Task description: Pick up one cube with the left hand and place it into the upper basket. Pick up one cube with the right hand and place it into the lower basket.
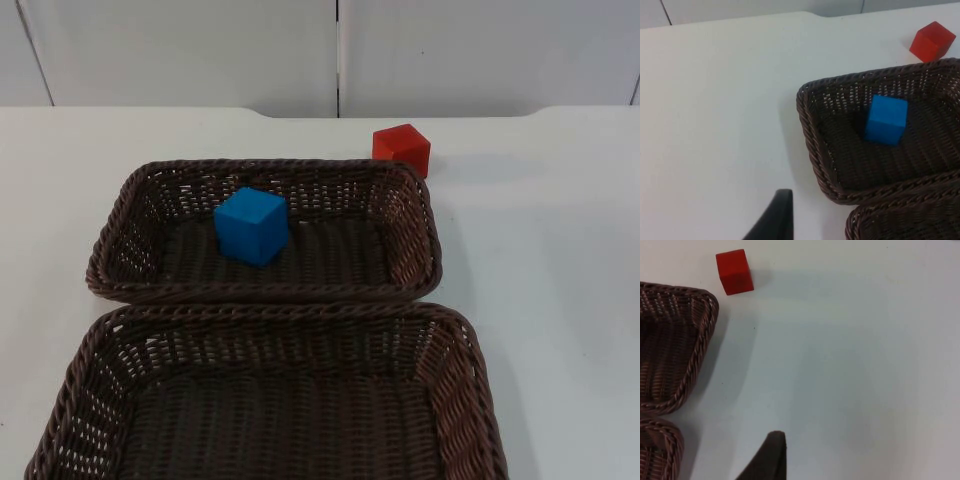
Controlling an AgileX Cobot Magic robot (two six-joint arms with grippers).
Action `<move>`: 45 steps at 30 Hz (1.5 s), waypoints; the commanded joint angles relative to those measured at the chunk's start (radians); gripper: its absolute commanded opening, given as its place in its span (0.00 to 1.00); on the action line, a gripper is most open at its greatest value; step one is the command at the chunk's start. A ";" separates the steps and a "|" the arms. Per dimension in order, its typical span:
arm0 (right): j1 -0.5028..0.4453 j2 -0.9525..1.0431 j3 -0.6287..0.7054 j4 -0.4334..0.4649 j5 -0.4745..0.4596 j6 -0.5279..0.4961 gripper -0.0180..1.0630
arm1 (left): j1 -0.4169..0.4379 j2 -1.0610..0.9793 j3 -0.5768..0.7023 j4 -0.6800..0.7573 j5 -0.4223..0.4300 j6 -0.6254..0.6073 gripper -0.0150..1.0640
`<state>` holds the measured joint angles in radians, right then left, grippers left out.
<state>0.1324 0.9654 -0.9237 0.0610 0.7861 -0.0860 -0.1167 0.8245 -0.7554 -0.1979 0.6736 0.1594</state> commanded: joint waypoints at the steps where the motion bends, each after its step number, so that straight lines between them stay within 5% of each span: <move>1: -0.005 -0.005 0.003 -0.002 0.007 0.002 0.99 | 0.003 -0.005 0.005 0.006 0.001 -0.008 0.99; 30: -0.005 0.055 -0.044 0.083 0.014 -0.034 0.99 | 0.003 -0.005 0.005 -0.001 -0.007 -0.008 0.99; 35: 0.005 0.220 -0.170 0.108 0.056 -0.034 0.99 | 0.003 -0.005 0.005 -0.001 -0.007 -0.008 0.99; 45: 0.209 0.617 -0.498 0.024 0.069 -0.077 0.99 | 0.003 -0.005 0.005 0.006 -0.007 -0.008 0.99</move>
<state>0.3306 1.5693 -1.4029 0.1012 0.8529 -0.1568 -0.1167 0.8245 -0.7554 -0.1940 0.6717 0.1576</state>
